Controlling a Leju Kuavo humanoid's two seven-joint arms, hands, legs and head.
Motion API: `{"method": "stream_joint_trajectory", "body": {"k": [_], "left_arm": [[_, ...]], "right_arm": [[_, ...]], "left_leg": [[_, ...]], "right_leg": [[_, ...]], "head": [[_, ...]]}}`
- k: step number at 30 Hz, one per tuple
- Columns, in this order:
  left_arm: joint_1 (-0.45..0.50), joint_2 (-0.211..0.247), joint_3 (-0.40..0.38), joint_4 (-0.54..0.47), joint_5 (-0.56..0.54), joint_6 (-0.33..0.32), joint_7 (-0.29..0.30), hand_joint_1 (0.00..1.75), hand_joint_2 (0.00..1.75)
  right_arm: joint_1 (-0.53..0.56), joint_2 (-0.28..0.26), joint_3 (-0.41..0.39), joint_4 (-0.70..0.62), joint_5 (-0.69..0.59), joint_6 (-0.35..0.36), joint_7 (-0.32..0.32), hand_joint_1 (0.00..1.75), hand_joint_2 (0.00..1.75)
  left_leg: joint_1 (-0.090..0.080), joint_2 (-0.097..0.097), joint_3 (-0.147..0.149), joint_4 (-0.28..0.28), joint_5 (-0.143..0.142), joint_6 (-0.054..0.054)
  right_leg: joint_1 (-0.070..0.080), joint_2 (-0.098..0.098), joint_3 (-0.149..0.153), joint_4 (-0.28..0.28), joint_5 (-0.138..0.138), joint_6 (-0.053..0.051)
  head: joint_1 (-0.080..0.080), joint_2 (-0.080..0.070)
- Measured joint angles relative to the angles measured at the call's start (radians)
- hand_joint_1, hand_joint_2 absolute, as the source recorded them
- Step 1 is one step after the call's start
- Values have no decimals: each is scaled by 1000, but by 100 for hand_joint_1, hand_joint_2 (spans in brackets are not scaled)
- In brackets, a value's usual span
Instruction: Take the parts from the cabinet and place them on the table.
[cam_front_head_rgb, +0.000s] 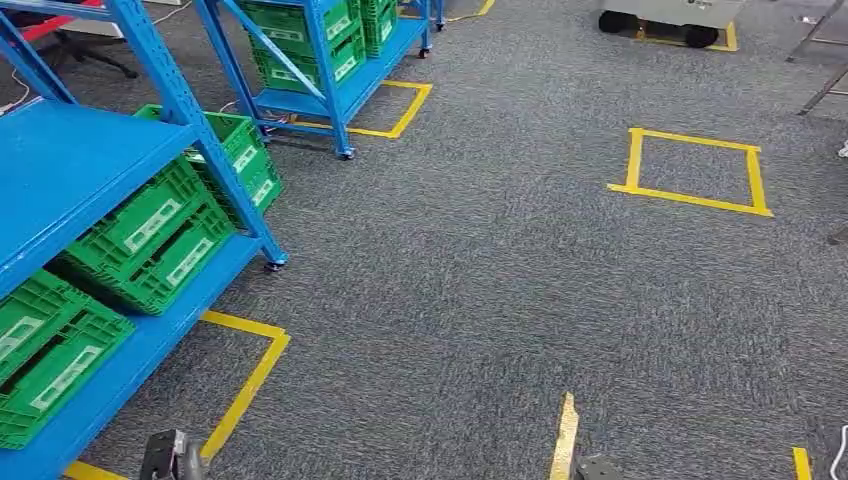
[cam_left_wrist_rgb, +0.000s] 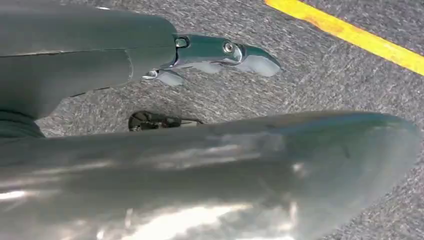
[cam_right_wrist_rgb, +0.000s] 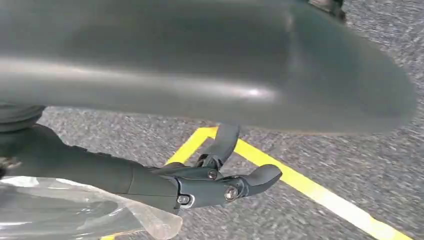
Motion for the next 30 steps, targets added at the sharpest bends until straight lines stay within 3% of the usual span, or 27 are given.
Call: {"method": "stream_joint_trajectory", "body": {"k": [6, 12, 18, 22, 24, 25, 26, 28, 29, 30], "left_arm": [[2, 3, -2, 0, 11, 3, 0, 0, 0], [15, 14, -5, 0, 57, 21, 0, 0, 0], [47, 34, 6, -23, 91, 40, 3, 0, 0], [61, 49, 12, -40, 96, 46, 6, 0, 0], [67, 51, 13, -50, 97, 48, 10, 0, 0], [68, 52, 14, -55, 97, 49, 12, 0, 0], [68, 53, 17, -61, 97, 52, 18, 0, 0], [75, 53, 20, -75, 95, 60, 24, 0, 0], [81, 55, 22, -80, 94, 63, 27, 0, 0], [84, 55, 24, -83, 93, 64, 29, 0, 0]], "right_arm": [[-2, -17, 6, -47, 7, -21, 8, 0, 0], [-5, -45, 24, -122, 75, -74, 53, 0, 0], [-26, -47, 41, -171, 137, -80, 96, 0, 0], [-39, -47, 42, -189, 151, -80, 106, 0, 0], [-43, -48, 42, -195, 156, -80, 107, 0, 0], [-44, -48, 43, -196, 162, -79, 106, 0, 0], [-45, -48, 43, -199, 170, -77, 106, 0, 0], [-42, -48, 39, -199, 189, -71, 111, 0, 0], [-40, -48, 38, -199, 195, -67, 113, 0, 0], [-39, -48, 37, -199, 203, -62, 114, 0, 0]], "left_leg": [[0, 0, 0, 0, 0, 0], [0, 0, 0, 0, 0, 0], [-4, 1, 0, 3, -2, 3], [-9, -1, -1, 2, -3, 11], [6, -3, 12, -23, 10, 23], [7, -5, 16, -30, 12, 25], [8, -7, 14, -30, 12, 27], [8, -10, 13, -30, 11, 29], [9, -14, 13, -30, 10, 27], [10, -17, 15, -30, 8, 24]], "right_leg": [[0, 0, 0, 0, 0, 0], [0, 0, 0, 0, 0, 0], [-3, 1, 0, -1, 2, 4], [-7, -4, 1, -4, 3, 8], [-7, 4, -5, 2, -6, 15], [-7, 31, -14, 28, -25, 21], [-11, 47, -50, 100, -66, 23], [-20, 55, -129, 256, -128, 33], [-24, 55, -154, 299, -133, 37], [-30, 55, -154, 289, -111, 42]], "head": [[0, 0], [-1, 0], [-1, 0], [-1, 0], [-2, 0], [3, 0], [3, 0], [2, 0], [3, 0], [2, 0]]}}
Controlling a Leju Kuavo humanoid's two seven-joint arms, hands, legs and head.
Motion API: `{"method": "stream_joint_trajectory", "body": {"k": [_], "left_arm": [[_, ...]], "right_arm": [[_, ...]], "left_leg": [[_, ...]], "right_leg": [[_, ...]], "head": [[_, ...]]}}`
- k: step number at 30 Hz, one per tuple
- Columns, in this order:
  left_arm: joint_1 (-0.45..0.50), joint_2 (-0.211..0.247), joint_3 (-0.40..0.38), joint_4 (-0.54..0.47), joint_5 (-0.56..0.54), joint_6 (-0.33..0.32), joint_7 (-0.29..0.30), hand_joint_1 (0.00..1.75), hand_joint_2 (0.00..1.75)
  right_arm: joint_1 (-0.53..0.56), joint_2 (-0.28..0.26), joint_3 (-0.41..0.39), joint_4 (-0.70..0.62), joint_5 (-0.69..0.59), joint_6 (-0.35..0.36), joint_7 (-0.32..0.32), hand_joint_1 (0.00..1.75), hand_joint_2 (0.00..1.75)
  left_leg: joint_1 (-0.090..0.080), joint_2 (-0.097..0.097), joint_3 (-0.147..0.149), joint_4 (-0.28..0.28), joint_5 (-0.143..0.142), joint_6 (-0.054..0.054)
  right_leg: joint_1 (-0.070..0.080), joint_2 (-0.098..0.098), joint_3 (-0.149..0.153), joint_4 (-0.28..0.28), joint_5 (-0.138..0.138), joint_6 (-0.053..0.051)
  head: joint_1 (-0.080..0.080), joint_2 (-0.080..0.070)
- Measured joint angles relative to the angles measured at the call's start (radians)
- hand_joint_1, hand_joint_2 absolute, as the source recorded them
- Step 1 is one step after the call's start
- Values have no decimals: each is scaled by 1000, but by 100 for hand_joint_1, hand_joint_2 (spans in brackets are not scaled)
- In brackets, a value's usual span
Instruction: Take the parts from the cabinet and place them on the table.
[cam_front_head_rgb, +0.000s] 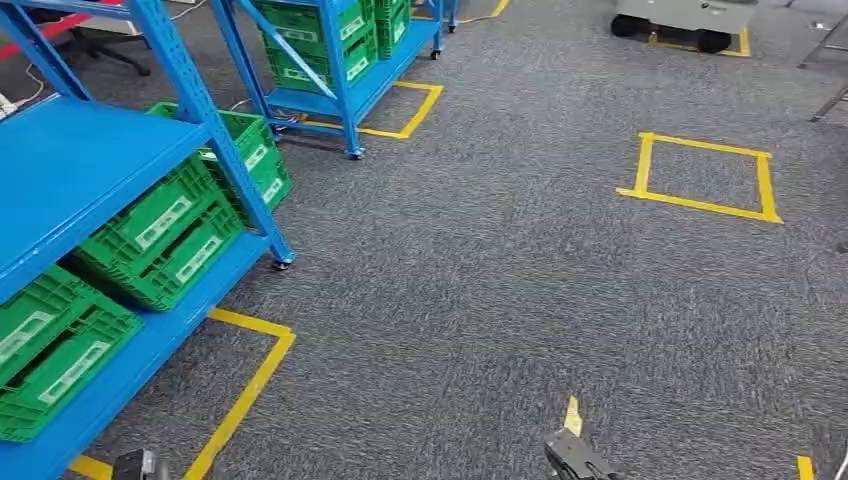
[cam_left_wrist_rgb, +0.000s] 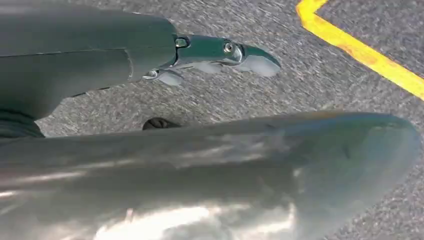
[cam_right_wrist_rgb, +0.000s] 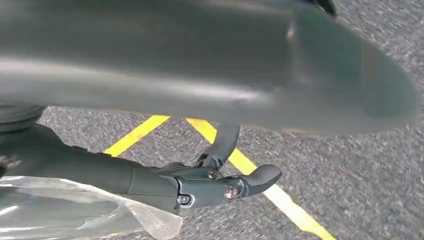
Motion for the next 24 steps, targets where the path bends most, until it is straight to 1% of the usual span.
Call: {"method": "stream_joint_trajectory", "body": {"k": [1, 2, 3, 4, 5, 6, 7, 9, 10, 11, 12, 13, 14, 15, 16, 17, 18, 19, 20, 21, 22, 23, 24], "left_arm": [[4, 0, 2, -5, -2, 3, 2, 0, 0], [6, 1, 3, -11, -5, 5, 2, 0, 0], [8, 1, 3, -17, -7, 7, 3, 0, 0], [8, 7, 6, -20, -10, 9, 5, 0, 0], [8, 8, 10, -23, -12, 13, 6, 0, 0], [11, 10, 12, -29, -15, 15, 7, 0, 0], [14, 9, 13, -31, -15, 16, 8, 0, 0], [24, 7, 13, -39, -21, 17, 10, 0, 0], [24, 7, 16, -41, -22, 18, 10, 0, 0], [24, 7, 19, -43, -22, 18, 10, 0, 0], [24, 8, 20, -45, -23, 19, 10, 0, 0], [25, 8, 20, -46, -23, 19, 10, 0, 0], [29, 8, 21, -47, -23, 19, 10, 0, 0], [32, 8, 21, -47, -23, 20, 10, 0, 0], [34, 8, 23, -47, -23, 20, 10, 0, 0], [35, 7, 29, -47, -23, 20, 10, 0, 0], [34, 8, 32, -47, -23, 20, 10, 0, 0], [34, 10, 36, -47, -23, 20, 10, 0, 0], [34, 9, 37, -48, -23, 20, 10, 0, 0], [33, 10, 37, -50, -23, 20, 11, 0, 0], [32, 11, 42, -52, -22, 21, 11, 0, 0], [35, 11, 44, -53, -23, 21, 11, 0, 0], [38, 10, 45, -54, -23, 21, 11, 0, 0]], "right_arm": [[0, 0, -2, 0, 5, 3, 1, 0, 0], [0, 0, -8, 0, 13, 7, 2, 0, 0], [-1, 0, -14, 0, 20, 10, 4, 0, 0], [-4, 3, -16, 0, 25, 14, 5, 0, 0], [-6, 5, -19, 0, 33, 19, 8, 0, 0], [-4, 5, -24, 0, 42, 23, 13, 0, 0], [-2, 5, -30, 0, 51, 26, 18, 0, 0], [2, 5, -42, 0, 65, 32, 22, 0, 0], [2, 6, -47, 0, 71, 33, 23, 0, 0], [2, 6, -52, 0, 73, 35, 24, 0, 0], [2, 6, -56, 0, 73, 36, 24, 0, 0], [2, 6, -58, 0, 74, 37, 25, 0, 0], [4, 6, -60, 0, 75, 37, 26, 0, 0], [5, 6, -62, 0, 77, 40, 27, 0, 0], [8, 7, -66, 0, 82, 42, 29, 0, 0], [9, 7, -69, 0, 87, 45, 31, 0, 0], [8, 10, -73, 0, 90, 47, 31, 0, 0], [10, 13, -76, 0, 92, 49, 31, 0, 0], [4, 17, -78, -1, 93, 51, 31, 0, 0], [5, 17, -82, -1, 94, 51, 33, 0, 0], [5, 18, -85, -1, 96, 52, 34, 0, 0], [7, 18, -87, -1, 98, 52, 34, 0, 0], [5, 21, -90, -2, 101, 55, 34, 0, 0]], "left_leg": [[3, -3, 2, 1, -2, -4], [6, -7, 6, 4, -5, -11], [11, -11, 9, 8, -10, -21], [8, -13, 7, 13, -15, -32], [7, -16, 1, 26, -22, -42], [8, -16, 1, 21, -18, -47], [10, -18, 3, 17, -17, -49], [18, -15, 5, 22, -27, -59], [18, -7, -6, 51, -41, -59], [15, -4, -35, 112, -69, -58], [13, -4, -80, 195, -100, -56], [12, -4, -131, 285, -129, -53], [10, -4, -166, 337, -134, -49], [8, -4, -177, 340, -114, -43], [4, -4, -169, 306, -76, -36], [-2, -4, -145, 238, -19, -25], [-9, -4, -114, 152, 40, -13], [-18, -2, -93, 117, 48, 1], [-24, 3, -85, 103, 39, 5], [-28, 2, -60, 64, 7, 5], [-29, 2, -60, 57, 1, 3], [-29, 0, -52, 41, -4, 5], [-22, -6, -29, 28, -5, 7]], "right_leg": [[-7, 0, 21, -49, 39, 5], [-15, 0, 61, -132, 88, 13], [-23, 0, 106, -224, 132, 19], [-22, 9, 127, -264, 116, 30], [-18, 16, 137, -279, 111, 7], [-15, 11, 136, -275, 111, -3], [-11, 11, 136, -272, 108, -11], [-10, 10, 143, -275, 107, -30], [-9, 9, 148, -275, 104, -37], [-6, 8, 153, -275, 99, -44], [-2, 4, 159, -275, 94, -51], [3, 2, 165, -275, 87, -55], [8, 2, 174, -275, 79, -57], [12, 2, 184, -275, 71, -57], [16, 2, 197, -275, 61, -58], [19, 2, 213, -275, 50, -58], [21, 1, 231, -277, 38, -58], [18, 0, 230, -282, 27, -58], [26, -1, 237, -283, 18, -50], [18, 0, 236, -291, 17, -45], [17, -4, 251, -298, 22, -40], [16, -5, 261, -294, 29, -35], [17, -7, 263, -292, 27, -31]], "head": [[0, 0], [0, 0], [0, 0], [2, 0], [3, 0], [1, 0], [1, 0], [1, 0], [-3, 0], [-6, 0], [-6, 0], [-6, 0], [-6, 0], [-6, 0], [-6, 0], [-6, 0], [-6, 0], [-4, 0], [-2, 0], [-7, 0], [-7, 0], [-8, 0], [-11, 0]]}}
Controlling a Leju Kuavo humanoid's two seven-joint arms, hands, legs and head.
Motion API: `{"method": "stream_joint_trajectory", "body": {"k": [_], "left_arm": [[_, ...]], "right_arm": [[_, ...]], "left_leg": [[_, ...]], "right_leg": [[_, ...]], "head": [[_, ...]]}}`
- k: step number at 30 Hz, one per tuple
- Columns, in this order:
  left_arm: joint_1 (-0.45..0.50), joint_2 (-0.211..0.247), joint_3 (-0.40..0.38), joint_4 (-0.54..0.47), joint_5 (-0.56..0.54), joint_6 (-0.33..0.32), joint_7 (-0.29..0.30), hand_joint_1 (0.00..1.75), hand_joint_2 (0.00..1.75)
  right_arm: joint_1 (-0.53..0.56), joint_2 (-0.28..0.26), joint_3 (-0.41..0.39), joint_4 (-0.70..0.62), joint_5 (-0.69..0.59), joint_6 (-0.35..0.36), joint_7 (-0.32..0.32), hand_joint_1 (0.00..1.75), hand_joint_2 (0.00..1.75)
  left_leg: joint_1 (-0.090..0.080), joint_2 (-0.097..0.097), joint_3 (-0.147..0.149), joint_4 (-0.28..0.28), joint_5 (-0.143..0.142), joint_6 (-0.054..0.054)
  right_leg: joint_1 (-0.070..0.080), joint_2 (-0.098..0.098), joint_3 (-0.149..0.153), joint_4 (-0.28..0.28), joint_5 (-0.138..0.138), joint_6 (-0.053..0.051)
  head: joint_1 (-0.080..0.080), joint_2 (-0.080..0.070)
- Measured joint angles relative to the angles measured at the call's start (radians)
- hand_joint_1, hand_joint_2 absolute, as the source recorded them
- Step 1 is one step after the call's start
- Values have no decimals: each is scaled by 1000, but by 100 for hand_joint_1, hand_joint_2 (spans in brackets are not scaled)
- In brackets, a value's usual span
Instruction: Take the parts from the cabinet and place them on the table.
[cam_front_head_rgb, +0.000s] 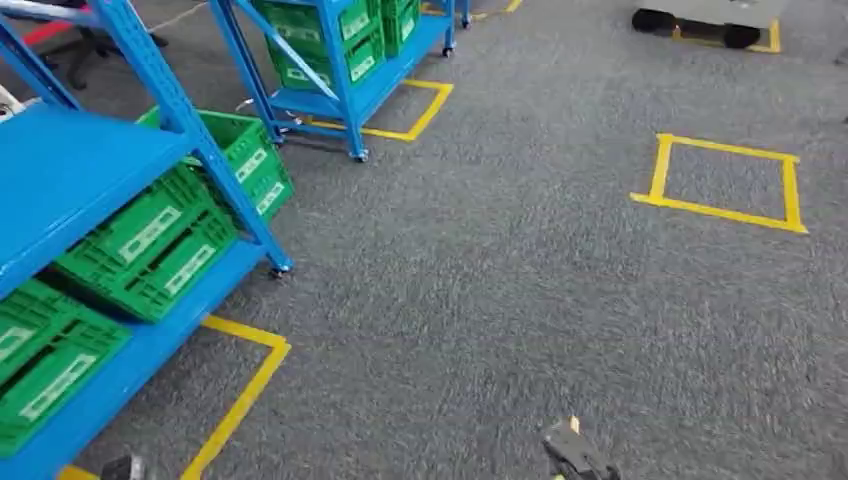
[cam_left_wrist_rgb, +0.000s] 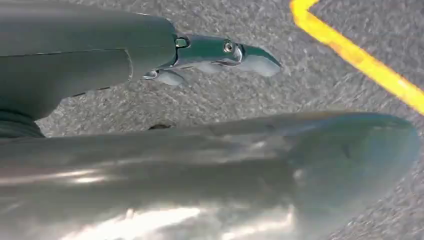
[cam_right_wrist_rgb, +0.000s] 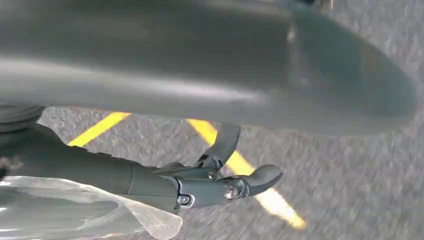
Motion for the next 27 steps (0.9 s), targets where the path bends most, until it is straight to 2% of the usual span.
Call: {"method": "stream_joint_trajectory", "body": {"k": [1, 2, 3, 5, 6, 7, 8, 9, 10, 11, 12, 13, 14, 15, 16, 17, 18, 19, 20, 21, 22, 23, 24, 25, 26, 27], "left_arm": [[3, -1, 1, -2, 0, -1, 0, 0, 0], [2, -1, 3, -2, -1, -1, 0, 0, 0], [-1, -2, 6, -3, -2, -2, 0, 0, 0], [0, -3, 10, -5, -10, -4, 2, 0, 0], [1, -3, 12, -5, -11, -5, 2, 0, 0], [2, -5, 14, -5, -13, -6, 3, 0, 0], [2, -5, 15, -5, -16, -7, 3, 0, 0], [1, -7, 16, -5, -18, -8, 3, 0, 0], [2, -7, 16, -5, -18, -8, 3, 0, 0], [0, -7, 17, -5, -18, -8, 3, 0, 0], [-3, -7, 18, -6, -18, -8, 4, 0, 0], [-4, -7, 21, -8, -19, -8, 6, 0, 0], [-5, -8, 23, -8, -19, -8, 6, 0, 0], [-6, -10, 23, -9, -19, -9, 6, 0, 0], [-6, -12, 23, -10, -19, -9, 6, 0, 0], [-7, -11, 23, -10, -19, -9, 6, 0, 0], [-8, -11, 24, -10, -19, -8, 6, 0, 0], [-7, -11, 24, -10, -19, -8, 6, 0, 0], [-3, -11, 24, -10, -19, -8, 6, 0, 0], [0, -11, 24, -10, -19, -8, 6, 0, 0], [0, -11, 24, -10, -19, -10, 6, 0, 0], [0, -11, 24, -10, -21, -13, 6, 0, 0], [-1, -11, 24, -10, -22, -13, 6, 0, 0], [-1, -10, 25, -10, -24, -13, 6, 0, 0], [1, -7, 26, -9, -26, -14, 6, 0, 0], [0, -8, 26, -9, -27, -16, 6, 0, 0]], "right_arm": [[2, 4, -2, 0, 2, 0, 0, 0, 0], [-4, 5, -3, -1, 4, 1, 0, 0, 0], [-7, 5, -6, -1, 7, 2, 1, 0, 0], [-3, 5, -18, -1, 20, 8, 5, 0, 0], [1, 5, -23, -1, 27, 11, 8, 0, 0], [5, 5, -26, -1, 34, 16, 8, 0, 0], [8, 5, -28, -1, 35, 17, 8, 0, 0], [10, 5, -32, -1, 37, 17, 9, 0, 0], [12, 5, -34, -1, 37, 17, 10, 0, 0], [13, 5, -35, 0, 37, 18, 10, 0, 0], [11, 5, -34, 0, 37, 19, 12, 0, 0], [10, 6, -39, 0, 37, 19, 12, 0, 0], [10, 6, -42, 0, 38, 19, 12, 0, 0], [11, 6, -43, 0, 39, 19, 11, 0, 0], [14, 6, -45, 0, 39, 18, 11, 0, 0], [13, 6, -46, 0, 40, 18, 10, 0, 0], [13, 6, -46, 0, 40, 18, 11, 0, 0], [13, 6, -47, 0, 39, 18, 11, 0, 0], [13, 6, -48, 0, 40, 18, 11, 0, 0], [13, 6, -48, 0, 40, 18, 11, 0, 0], [13, 6, -48, 0, 42, 19, 11, 0, 0], [13, 6, -50, 0, 45, 21, 11, 0, 0], [13, 7, -51, 0, 48, 22, 11, 0, 0], [14, 8, -51, 0, 51, 23, 11, 0, 0], [18, 14, -50, 1, 53, 24, 11, 0, 0], [17, 16, -51, 1, 55, 26, 11, 0, 0]], "left_leg": [[2, 0, 22, -14, -6, 4], [4, 0, 38, -19, -14, 11], [5, 0, 46, -19, -24, 11], [8, -2, 72, -19, -49, 7], [11, -4, 89, -19, -62, 4], [14, -5, 111, -19, -77, 0], [18, -7, 132, -19, -91, -4], [23, -7, 163, -19, -113, -11], [24, -7, 179, -20, -133, -17], [24, -7, 199, -12, -151, -25], [21, -7, 192, -22, -157, -33], [23, -6, 199, -35, -161, -41], [23, -6, 209, -35, -153, -47], [24, -6, 206, -26, -144, -53], [25, -2, 184, 26, -125, -55], [25, 0, 139, 108, -109, -56], [24, 1, 81, 189, -121, -57], [24, 1, 30, 246, -157, -58], [24, 1, -9, 275, -211, -58], [22, 1, -37, 274, -252, -56], [19, 1, -54, 256, -263, -50], [17, 2, -61, 217, -244, -44], [12, 9, -60, 159, -179, -33], [4, 27, -60, 103, -82, -18], [-16, 66, -78, 50, 30, 0], [-17, 59, -79, 57, 19, 1]], "right_leg": [[-2, 4, -11, 30, -6, 3], [-3, 7, -48, 89, -15, 7], [-5, 9, -105, 165, -30, 13], [-9, 8, -221, 292, -82, 22], [-10, 8, -254, 306, -82, 27], [-11, 8, -270, 282, -60, 30], [-12, 8, -269, 237, -28, 32], [-14, 7, -257, 152, 43, 35], [-18, 7, -253, 83, 135, 35], [-15, 2, -261, 78, 152, 29], [-9, 5, -251, 77, 131, 12], [-8, 9, -246, 75, 140, -1], [-9, 6, -241, 68, 132, -9], [-10, 10, -230, 61, 134, -13], [-13, 10, -207, 49, 128, -19], [-12, 9, -188, 38, 120, -25], [-11, 9, -171, 29, 111, -27], [-10, 9, -153, 22, 100, -29], [-9, 8, -133, 19, 94, -29], [-9, 9, -112, 16, 81, -29], [-7, 7, -90, 15, 66, -29], [-5, 5, -67, 14, 49, -28], [0, -1, -41, 13, 31, -26], [2, -9, -24, 11, 17, -27], [6, -16, -19, 16, 0, -26], [12, -14, -15, 20, -16, -19]], "head": [[5, 0], [5, -1], [5, -1], [5, -1], [5, -1], [5, -1], [5, -1], [6, -1], [7, -1], [5, -1], [11, -1], [7, -1], [6, 0], [4, 0], [3, 0], [1, 0], [3, 0], [1, 0], [2, 0], [2, 0], [1, 0], [-1, 0], [-3, 0], [-3, 0], [-3, -1], [-5, -1]]}}
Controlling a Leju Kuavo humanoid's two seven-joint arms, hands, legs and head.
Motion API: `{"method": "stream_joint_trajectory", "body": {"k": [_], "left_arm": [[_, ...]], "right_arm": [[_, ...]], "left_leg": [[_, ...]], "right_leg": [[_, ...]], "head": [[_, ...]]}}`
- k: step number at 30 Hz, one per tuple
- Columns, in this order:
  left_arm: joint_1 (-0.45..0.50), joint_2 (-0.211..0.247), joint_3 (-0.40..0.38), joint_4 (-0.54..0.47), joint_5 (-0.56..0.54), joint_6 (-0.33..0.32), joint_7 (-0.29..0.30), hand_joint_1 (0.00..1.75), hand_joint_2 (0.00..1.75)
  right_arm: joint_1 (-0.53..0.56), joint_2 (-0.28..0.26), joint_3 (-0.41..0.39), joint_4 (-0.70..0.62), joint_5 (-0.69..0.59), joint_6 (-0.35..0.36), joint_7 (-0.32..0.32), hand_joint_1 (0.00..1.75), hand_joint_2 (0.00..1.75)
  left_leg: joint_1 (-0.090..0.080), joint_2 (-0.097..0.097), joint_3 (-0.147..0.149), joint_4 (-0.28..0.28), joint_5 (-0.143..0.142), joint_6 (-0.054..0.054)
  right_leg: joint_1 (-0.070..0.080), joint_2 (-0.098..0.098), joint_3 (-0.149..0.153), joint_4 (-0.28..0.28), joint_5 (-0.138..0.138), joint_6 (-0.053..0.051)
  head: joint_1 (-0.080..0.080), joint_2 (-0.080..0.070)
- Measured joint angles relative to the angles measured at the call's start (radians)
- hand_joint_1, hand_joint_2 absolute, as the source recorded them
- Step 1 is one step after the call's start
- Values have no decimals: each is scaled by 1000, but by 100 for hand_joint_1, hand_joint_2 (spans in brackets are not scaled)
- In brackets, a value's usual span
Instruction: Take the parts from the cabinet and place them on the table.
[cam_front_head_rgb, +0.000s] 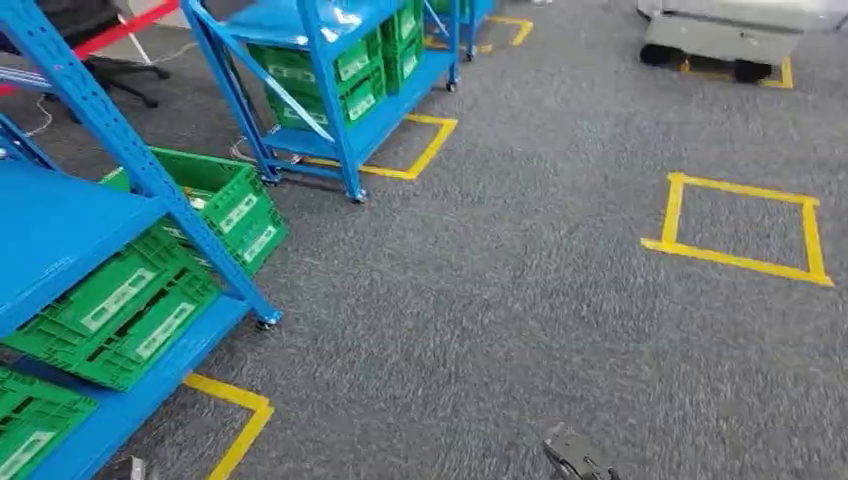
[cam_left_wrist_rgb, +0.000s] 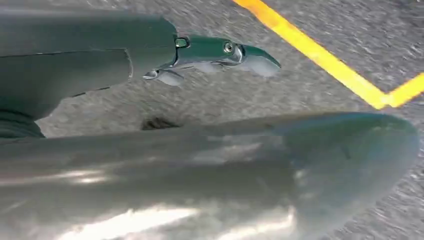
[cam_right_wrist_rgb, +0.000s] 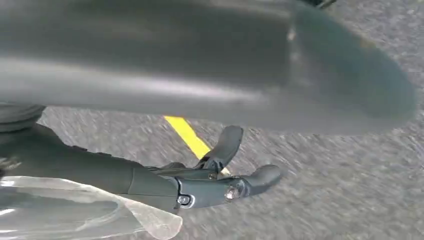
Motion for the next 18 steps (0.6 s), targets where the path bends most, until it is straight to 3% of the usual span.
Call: {"method": "stream_joint_trajectory", "body": {"k": [1, 3, 4, 5, 7, 8, 9, 10, 11, 13, 14, 15, 18], "left_arm": [[0, 0, 2, 0, -2, 0, 0, 0, 0], [-7, -2, 7, 0, -8, -2, -1, 0, 0], [-10, -3, 7, 0, -9, -5, -1, 0, 0], [-11, -3, 7, 0, -12, -6, -1, 0, 0], [-15, -3, 8, 0, -14, -7, -1, 0, 0], [-17, -3, 9, 0, -15, -9, -1, 0, 0], [-16, -3, 10, 0, -15, -10, -1, 0, 0], [-15, -3, 12, 0, -15, -11, -1, 0, 0], [-14, -3, 13, 0, -15, -12, 0, 0, 0], [-16, -6, 14, 0, -15, -15, 2, 0, 0], [-17, -8, 14, 0, -16, -15, 3, 0, 0], [-24, -8, 15, 0, -16, -16, 3, 0, 0], [-19, -8, 16, 0, -18, -18, 6, 0, 0]], "right_arm": [[-1, 0, -2, 0, 2, 0, 2, 0, 0], [-3, 0, -9, 0, 11, 3, 0, 0, 0], [-5, 0, -15, 0, 15, 5, 0, 0, 0], [-8, 2, -16, -1, 18, 5, -1, 0, 0], [-10, 3, -16, -2, 21, 7, 0, 0, 0], [-7, 3, -19, -2, 23, 8, 3, 0, 0], [-3, 3, -21, -2, 24, 10, 3, 0, 0], [-1, 3, -24, -2, 26, 10, 3, 0, 0], [-1, 3, -25, -2, 28, 11, 4, 0, 0], [-2, 3, -28, -3, 33, 13, 7, 0, 0], [-2, 3, -30, -3, 34, 13, 8, 0, 0], [0, 3, -31, -3, 35, 14, 11, 0, 0], [5, 2, -35, -5, 38, 15, 18, 0, 0]], "left_leg": [[-1, -6, 1, 3, 17, -7], [-2, -29, 4, -6, 13, -3], [10, -39, 17, -22, 15, 0], [10, -47, 23, -28, 14, 3], [11, -60, 29, -31, 8, 11], [11, -74, 32, -31, 3, 12], [11, -85, 35, -31, -1, 11], [11, -97, 40, -31, -5, 10], [11, -109, 47, -31, -9, 8], [12, -133, 64, -31, -18, 3], [13, -144, 66, -31, -21, 0], [11, -157, 63, -28, -20, -6], [22, -193, 55, -39, -6, -29]], "right_leg": [[1, -10, 5, 1, -15, 4], [1, -30, 20, -17, -20, 12], [-2, -27, 29, -22, -32, 17], [-1, -7, 20, 4, -49, 20], [-7, 15, -53, 134, -108, 26], [-9, 20, -121, 238, -144, 30], [-10, 22, -168, 295, -149, 32], [-10, 22, -195, 307, -129, 32], [-10, 23, -199, 270, -74, 32], [-12, 43, -153, 103, 58, 28], [-13, 77, -134, 45, 83, 24], [-16, 117, -130, 30, 78, 21], [-9, 89, -114, 20, 80, 11]], "head": [[5, 0], [3, 0], [2, 0], [7, 0], [7, 0], [8, 0], [7, 0], [7, 0], [7, 0], [7, 0], [7, 0], [4, 0], [4, 0]]}}
